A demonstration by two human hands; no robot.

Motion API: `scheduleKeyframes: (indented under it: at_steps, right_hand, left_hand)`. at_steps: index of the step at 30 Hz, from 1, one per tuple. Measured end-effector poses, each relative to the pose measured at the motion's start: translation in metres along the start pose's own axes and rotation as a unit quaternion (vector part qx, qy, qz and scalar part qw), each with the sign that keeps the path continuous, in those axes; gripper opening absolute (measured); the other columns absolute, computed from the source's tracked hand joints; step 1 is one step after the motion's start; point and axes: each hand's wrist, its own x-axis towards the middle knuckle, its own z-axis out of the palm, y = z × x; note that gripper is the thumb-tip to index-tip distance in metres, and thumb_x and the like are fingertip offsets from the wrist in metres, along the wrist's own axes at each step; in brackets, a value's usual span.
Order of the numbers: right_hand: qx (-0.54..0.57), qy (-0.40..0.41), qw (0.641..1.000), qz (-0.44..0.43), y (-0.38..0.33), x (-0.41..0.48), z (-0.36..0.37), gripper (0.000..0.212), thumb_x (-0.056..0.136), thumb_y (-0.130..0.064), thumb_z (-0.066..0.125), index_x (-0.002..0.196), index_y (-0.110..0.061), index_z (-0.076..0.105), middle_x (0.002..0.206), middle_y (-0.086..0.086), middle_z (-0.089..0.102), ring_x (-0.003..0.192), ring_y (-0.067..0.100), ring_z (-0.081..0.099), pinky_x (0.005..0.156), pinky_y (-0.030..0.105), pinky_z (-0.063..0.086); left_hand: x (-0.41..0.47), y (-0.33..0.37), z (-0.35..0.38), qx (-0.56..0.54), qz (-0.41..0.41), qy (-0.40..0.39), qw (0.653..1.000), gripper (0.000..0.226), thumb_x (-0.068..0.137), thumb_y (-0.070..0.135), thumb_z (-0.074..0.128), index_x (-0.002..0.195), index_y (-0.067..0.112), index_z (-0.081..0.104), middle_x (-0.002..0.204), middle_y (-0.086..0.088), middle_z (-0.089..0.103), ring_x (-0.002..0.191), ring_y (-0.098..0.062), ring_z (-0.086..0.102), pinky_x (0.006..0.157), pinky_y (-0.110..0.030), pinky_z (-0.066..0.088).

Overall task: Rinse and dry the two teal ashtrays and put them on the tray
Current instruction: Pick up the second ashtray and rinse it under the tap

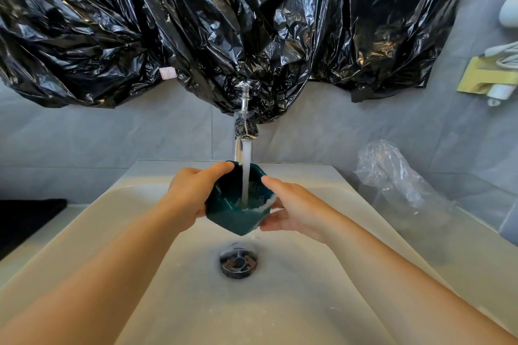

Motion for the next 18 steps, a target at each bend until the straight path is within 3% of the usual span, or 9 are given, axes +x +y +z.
scheduleKeyframes:
  at_steps: [4,7,9,11,13,16,18]
  right_hand:
    - [0.042,-0.004,0.999,0.001,-0.001,-0.002,0.002,0.037,0.101,-0.042,0.042,0.115,-0.015,0.061,0.113,0.016,0.068,0.081,0.023,0.072,0.071,0.032,0.06]
    - [0.031,0.01,0.999,0.008,0.0,-0.002,0.002,0.039,0.101,-0.045,0.042,0.123,-0.017,0.059,0.112,0.012,0.068,0.09,0.025,0.071,0.073,0.031,0.06]
    - [0.04,0.023,0.999,0.02,0.0,-0.003,0.002,0.039,0.1,-0.045,0.043,0.124,-0.017,0.057,0.114,0.011,0.066,0.099,0.027,0.068,0.074,0.03,0.06]
    - [0.047,0.051,0.997,0.023,0.0,-0.002,0.002,0.039,0.098,-0.046,0.046,0.123,-0.017,0.057,0.112,0.009,0.066,0.102,0.027,0.067,0.071,0.029,0.059]
    - [0.042,0.088,0.995,0.02,0.0,0.0,0.001,0.039,0.095,-0.048,0.049,0.119,-0.017,0.058,0.11,0.008,0.068,0.101,0.026,0.067,0.067,0.027,0.058]
    - [-0.008,0.168,0.986,-0.009,0.001,0.003,0.0,0.04,0.09,-0.052,0.052,0.113,-0.019,0.057,0.104,0.006,0.067,0.094,0.019,0.064,0.057,0.022,0.052]
    - [-0.052,0.214,0.975,-0.041,0.003,0.003,-0.004,0.038,0.088,-0.052,0.053,0.109,-0.021,0.054,0.1,0.001,0.063,0.093,0.016,0.06,0.061,0.026,0.051]
  left_hand:
    - [0.001,-0.003,0.002,-0.022,-0.03,-0.022,0.999,0.036,0.085,0.04,0.067,0.099,0.007,0.064,0.086,-0.011,0.068,0.073,-0.024,0.065,0.057,-0.029,0.055]
    - [0.004,-0.003,0.001,0.024,-0.029,-0.042,0.998,0.035,0.089,0.042,0.06,0.101,0.009,0.064,0.09,-0.01,0.069,0.078,-0.024,0.065,0.059,-0.03,0.054]
    - [0.007,-0.003,-0.001,0.096,0.016,-0.029,0.995,0.039,0.091,0.044,0.056,0.098,0.007,0.063,0.095,-0.008,0.068,0.085,-0.024,0.064,0.067,-0.036,0.058]
    - [0.009,-0.001,-0.006,0.241,0.108,0.018,0.964,0.034,0.09,0.048,0.055,0.096,0.014,0.057,0.1,0.0,0.061,0.09,-0.021,0.057,0.075,-0.04,0.055]
    - [0.005,0.004,-0.01,0.348,0.162,0.038,0.922,0.036,0.087,0.048,0.06,0.108,0.019,0.059,0.103,0.003,0.058,0.093,-0.018,0.055,0.074,-0.033,0.046]
    - [-0.003,0.009,-0.013,0.414,0.18,-0.015,0.892,0.037,0.08,0.048,0.069,0.104,0.021,0.063,0.096,0.006,0.063,0.087,-0.012,0.059,0.067,-0.023,0.046]
    - [-0.008,0.009,-0.01,0.407,0.214,-0.061,0.886,0.025,0.079,0.044,0.073,0.093,0.024,0.069,0.085,0.011,0.065,0.079,-0.006,0.059,0.061,-0.016,0.044]
